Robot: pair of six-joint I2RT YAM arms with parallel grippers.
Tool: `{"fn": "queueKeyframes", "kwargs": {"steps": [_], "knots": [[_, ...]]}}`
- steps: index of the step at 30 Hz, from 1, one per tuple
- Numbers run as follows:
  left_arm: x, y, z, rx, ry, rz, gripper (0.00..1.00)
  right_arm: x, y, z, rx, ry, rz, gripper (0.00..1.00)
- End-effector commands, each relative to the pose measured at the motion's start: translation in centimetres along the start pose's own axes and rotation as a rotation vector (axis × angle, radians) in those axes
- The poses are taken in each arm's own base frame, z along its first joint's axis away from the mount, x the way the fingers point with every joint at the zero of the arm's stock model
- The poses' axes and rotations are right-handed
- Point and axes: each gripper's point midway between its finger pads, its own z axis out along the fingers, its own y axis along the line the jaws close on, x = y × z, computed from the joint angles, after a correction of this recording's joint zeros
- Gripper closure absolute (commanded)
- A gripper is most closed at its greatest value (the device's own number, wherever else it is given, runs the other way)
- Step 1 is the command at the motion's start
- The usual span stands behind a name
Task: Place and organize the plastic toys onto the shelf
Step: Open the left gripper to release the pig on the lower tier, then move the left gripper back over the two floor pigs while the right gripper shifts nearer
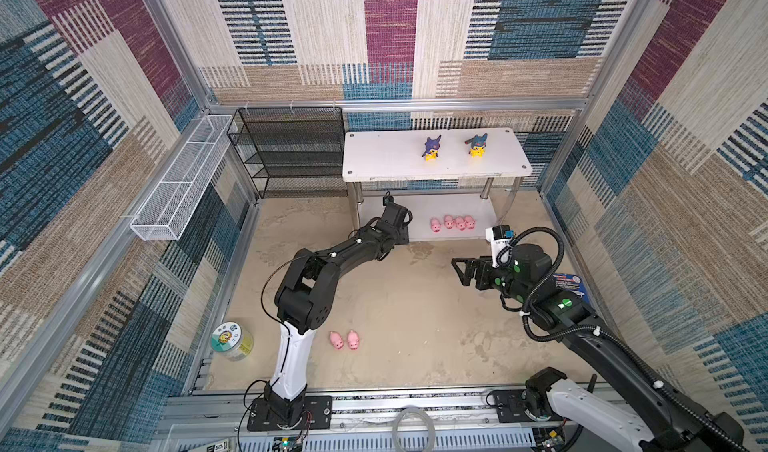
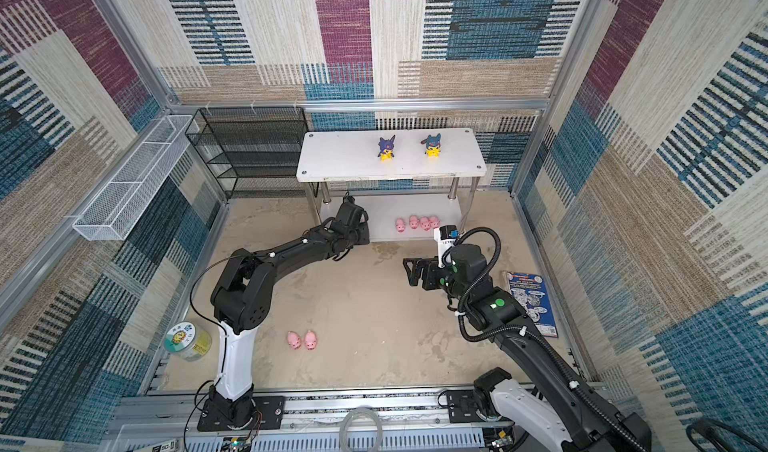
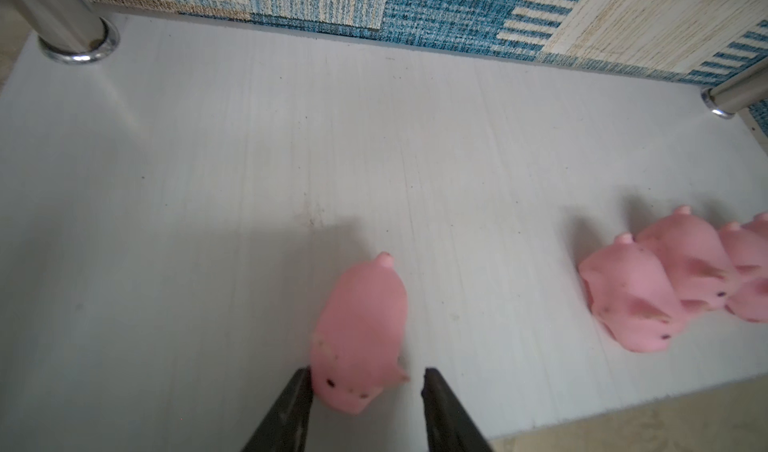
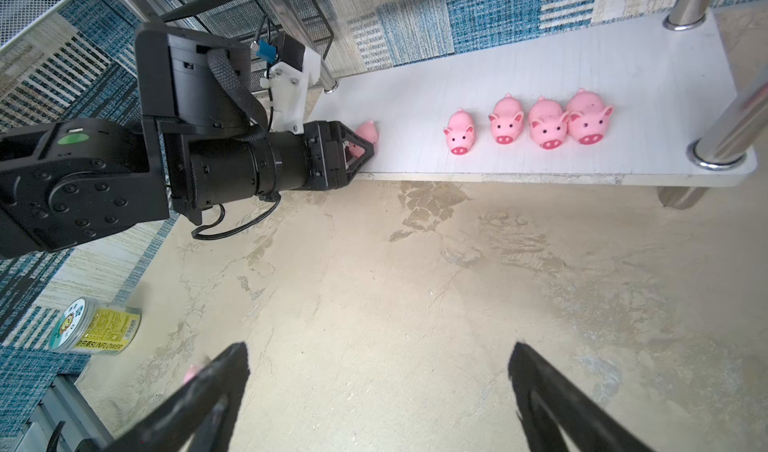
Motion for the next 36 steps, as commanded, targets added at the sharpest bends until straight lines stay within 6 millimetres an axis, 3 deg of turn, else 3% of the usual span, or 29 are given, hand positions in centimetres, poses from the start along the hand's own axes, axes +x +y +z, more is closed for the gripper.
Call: {"fn": "queueKeyframes", "kwargs": {"steps": [1, 11, 17, 23, 30, 36], "knots": [[1.1, -0.2, -0.5, 0.016, 0.049, -0.002, 0.52, -0.3, 0.2, -0.1, -0.011, -0.013, 0.000, 0.00], [1.5, -0.6, -0.9, 0.025, 0.058, 0.007, 0.52, -0.3, 0.2, -0.8, -0.009, -0.022, 0.002, 0.00], [1.2, -0.8, -2.4, 0.053, 0.053, 0.009, 0.52, -0.3, 0.2, -0.8, -0.006, -0.022, 0.001, 0.00], [1.5, -1.0, -5.0, 0.093, 0.058, 0.015, 0.51, -0.1, 0.2, -0.7, -0.008, -0.011, -0.008, 0.00], [3.5, -0.7, -8.6, 0.136, 0.073, 0.019, 0.45, 0.6, -0.1, -0.2, 0.000, 0.024, 0.000, 0.00], [5.3, 1.2, -12.4, 0.121, 0.051, 0.028, 0.43, 1.6, 1.5, 0.2, -0.100, 0.062, 0.013, 0.04]]}}
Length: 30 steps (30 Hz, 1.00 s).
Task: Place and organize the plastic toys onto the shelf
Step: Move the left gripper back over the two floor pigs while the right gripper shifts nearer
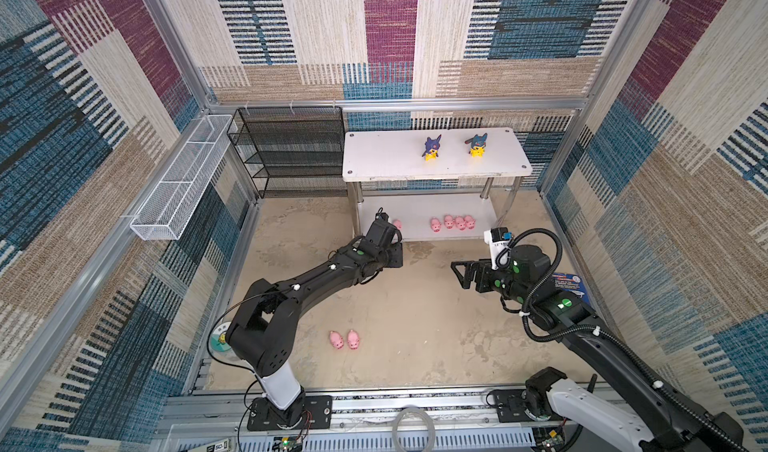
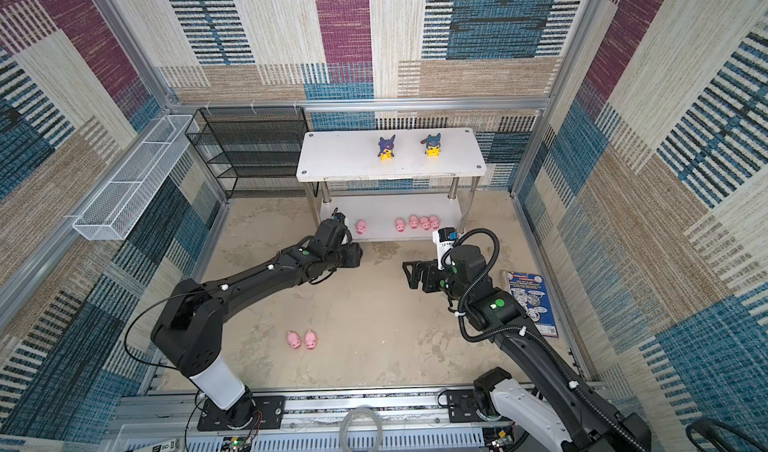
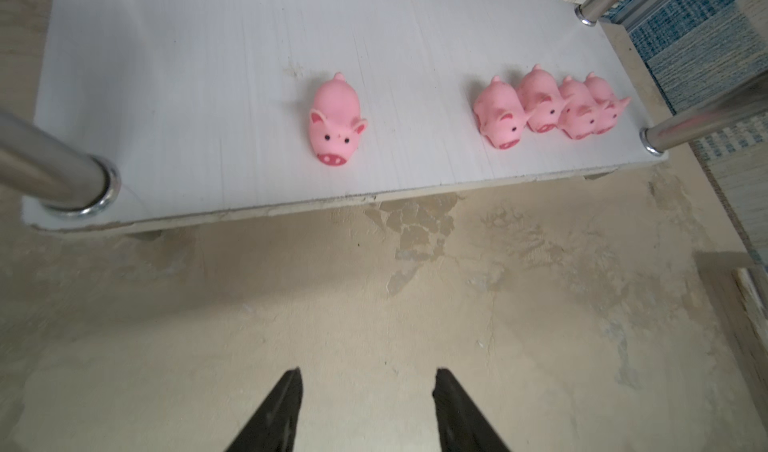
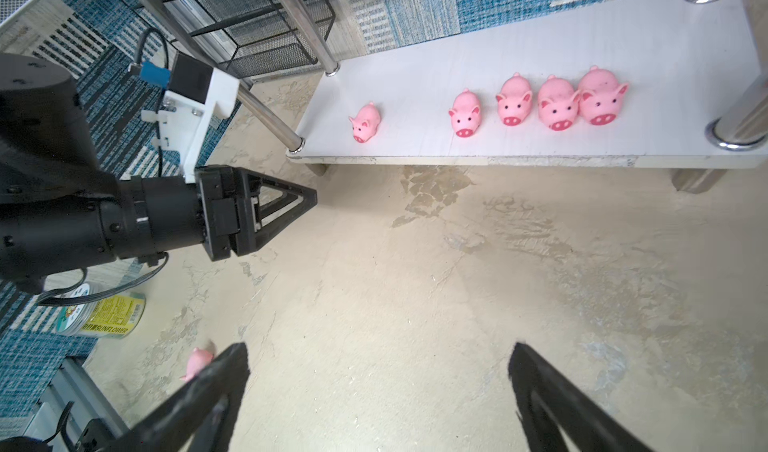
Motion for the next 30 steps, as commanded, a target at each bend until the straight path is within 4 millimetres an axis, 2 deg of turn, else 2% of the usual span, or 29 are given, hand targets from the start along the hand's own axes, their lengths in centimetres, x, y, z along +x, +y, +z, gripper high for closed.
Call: {"fn": "queueKeyframes", "kwargs": {"steps": [1, 8, 15, 20, 25, 30], "knots": [[0.4, 0.9, -2.1, -0.013, -0.033, -0.010, 0.43, 0.5, 1.4, 0.2, -0.080, 0.014, 0.014, 0.05], [3.4, 5.0, -6.9, -0.111, -0.064, -0.024, 0.43, 2.3, 3.7, 1.4, -0.120, 0.052, 0.014, 0.08], [7.2, 8.7, -10.9, -0.183, -0.072, -0.071, 0.43, 5.6, 7.6, 4.4, -0.172, 0.146, -0.021, 0.13], [9.8, 11.2, -13.7, -0.223, -0.085, -0.134, 0.43, 8.1, 9.9, 5.7, -0.205, 0.209, -0.039, 0.14], [12.1, 12.8, -15.2, -0.252, -0.073, -0.196, 0.43, 9.9, 10.7, 6.5, -0.206, 0.247, -0.052, 0.13], [13.3, 13.4, -15.5, -0.268, -0.045, -0.219, 0.43, 9.7, 10.5, 6.8, -0.187, 0.231, -0.064, 0.08]]}}
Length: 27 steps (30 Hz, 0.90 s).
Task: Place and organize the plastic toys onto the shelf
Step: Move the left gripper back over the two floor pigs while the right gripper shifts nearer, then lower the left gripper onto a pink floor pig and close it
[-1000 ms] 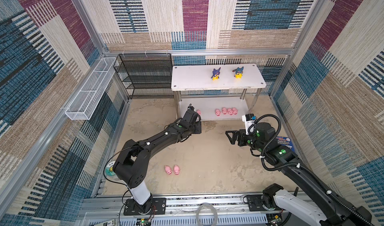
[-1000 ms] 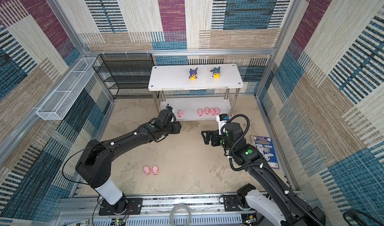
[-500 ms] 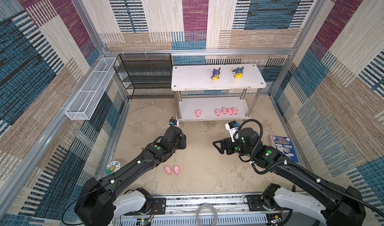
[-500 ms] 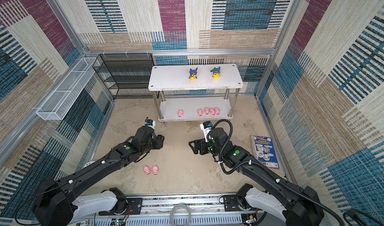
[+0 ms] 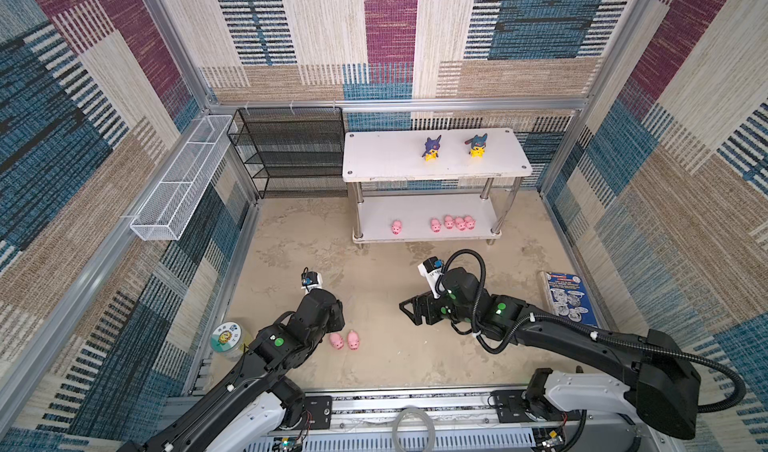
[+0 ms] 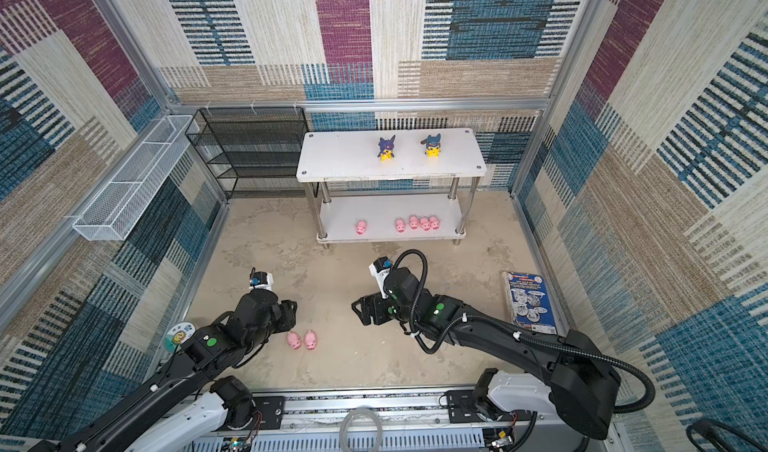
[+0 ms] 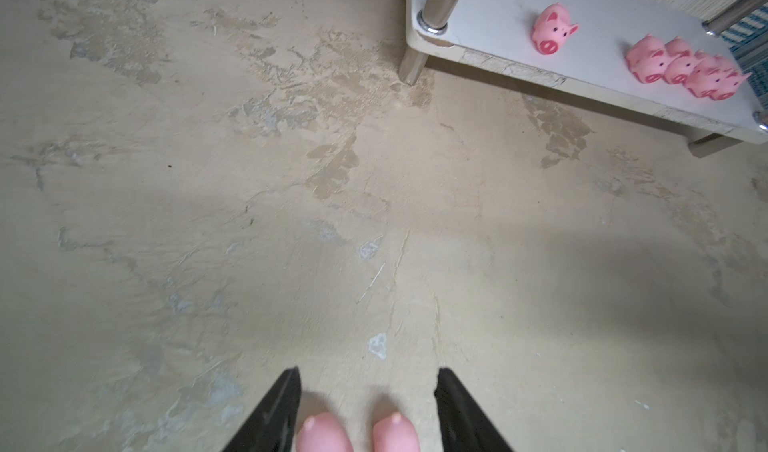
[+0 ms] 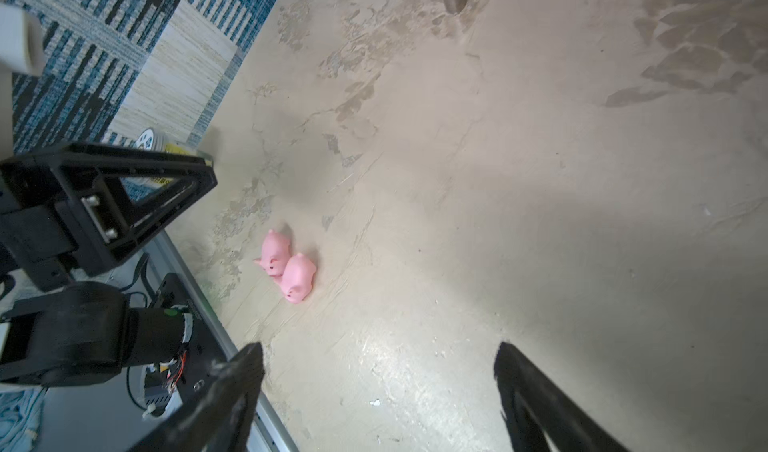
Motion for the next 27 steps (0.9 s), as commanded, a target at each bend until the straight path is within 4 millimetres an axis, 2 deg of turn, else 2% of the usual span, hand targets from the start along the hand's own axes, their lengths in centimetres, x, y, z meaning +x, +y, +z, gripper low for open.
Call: {"fn": "queueKeyframes", "kwargs": {"steps": [1, 4, 7, 9, 10, 14, 17, 18, 21, 27], "knots": [[1.1, 1.2, 0.0, -0.048, 0.035, -0.034, 0.43, -1.3, 0.0, 0.0, 0.017, -0.054, -0.006, 0.08], [1.2, 1.0, 0.2, -0.041, 0.042, -0.043, 0.39, -1.7, -0.2, -0.1, 0.036, -0.064, -0.026, 0.03], [1.3, 0.9, 0.5, -0.041, 0.044, -0.041, 0.21, -1.9, -0.4, 0.0, 0.055, -0.070, -0.046, 0.01], [1.0, 0.7, 0.5, -0.038, 0.038, -0.030, 0.04, -2.0, -0.7, 0.1, 0.075, -0.075, -0.054, 0.00], [0.8, 0.6, 0.5, -0.040, 0.035, -0.025, 0.01, -2.1, -1.0, 0.1, 0.087, -0.080, -0.056, 0.00], [0.0, 0.2, 0.3, -0.037, 0.027, -0.018, 0.01, -2.1, -2.0, 0.4, 0.146, -0.083, -0.058, 0.00], [0.2, 0.2, 0.2, -0.046, 0.049, -0.028, 0.01, -2.3, -3.2, 0.5, 0.210, -0.089, -0.051, 0.00], [0.5, 0.4, 0.2, -0.052, 0.061, -0.034, 0.00, -2.4, -3.4, 0.4, 0.226, -0.095, -0.049, 0.00], [1.7, 1.1, -0.1, -0.071, 0.099, -0.082, 0.09, -2.5, -4.3, 0.3, 0.273, -0.113, -0.043, 0.00], [4.9, 3.7, -1.2, -0.130, 0.162, -0.255, 0.19, -2.8, -4.2, -0.1, 0.265, -0.132, -0.072, 0.00]]}}
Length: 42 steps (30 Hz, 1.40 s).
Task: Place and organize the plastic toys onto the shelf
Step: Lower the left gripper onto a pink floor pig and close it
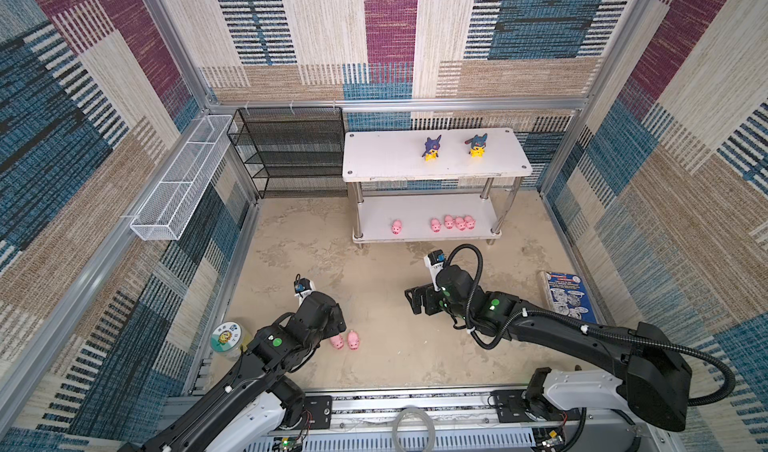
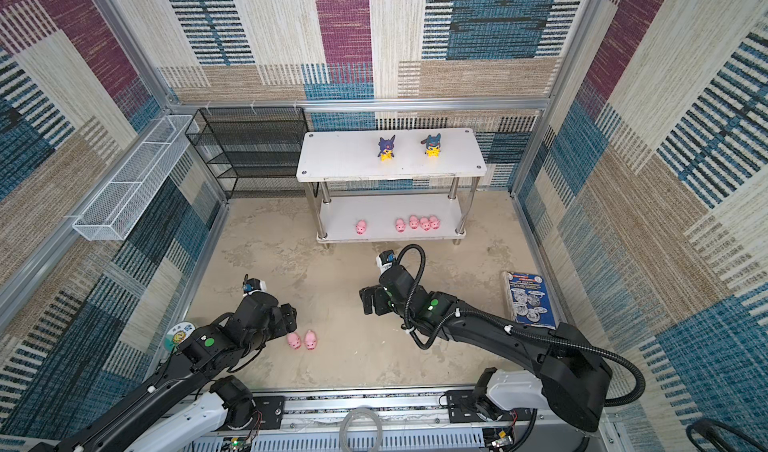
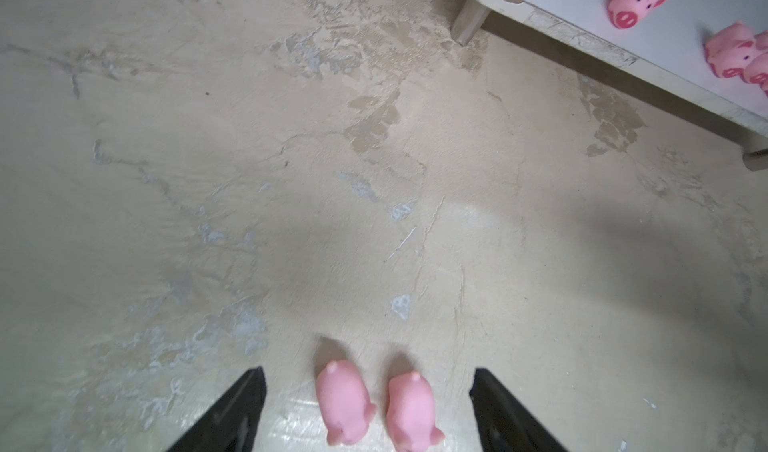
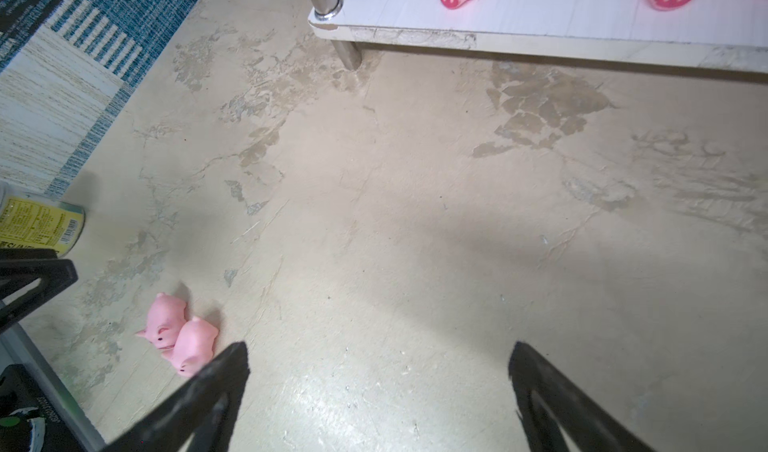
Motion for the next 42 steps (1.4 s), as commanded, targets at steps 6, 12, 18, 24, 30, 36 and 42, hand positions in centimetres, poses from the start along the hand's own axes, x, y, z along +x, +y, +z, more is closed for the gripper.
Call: {"fn": "queueKeyframes", "kwargs": {"steps": [6, 12, 18, 24, 30, 36, 42], "knots": [[4.5, 3.8, 0.1, -0.105, 0.131, -0.176, 0.26, -0.5, -0.2, -0.7, -0.005, -0.051, -0.013, 0.00], [4.5, 3.5, 0.5, -0.154, 0.152, -0.150, 0.27, -0.1, -0.9, -0.7, 0.007, -0.056, -0.004, 0.00], [5.0, 2.6, 1.2, -0.131, 0.163, -0.160, 0.30, -0.2, -1.4, -0.9, 0.010, -0.065, 0.000, 0.00], [5.7, 2.2, 2.1, -0.144, 0.194, -0.140, 0.31, -0.1, -1.9, -0.7, 0.009, -0.055, 0.006, 0.00], [6.1, 0.9, 3.4, -0.133, 0.225, -0.118, 0.33, 0.0, -2.7, -0.8, 0.014, -0.055, 0.020, 0.00], [6.3, 0.7, 4.2, -0.156, 0.237, -0.085, 0.36, -0.3, -3.3, -1.1, 0.019, -0.062, 0.031, 0.00], [6.7, 0.5, 5.2, -0.173, 0.255, -0.059, 0.40, -0.2, -3.7, -1.1, 0.025, -0.056, 0.031, 0.00]]}}
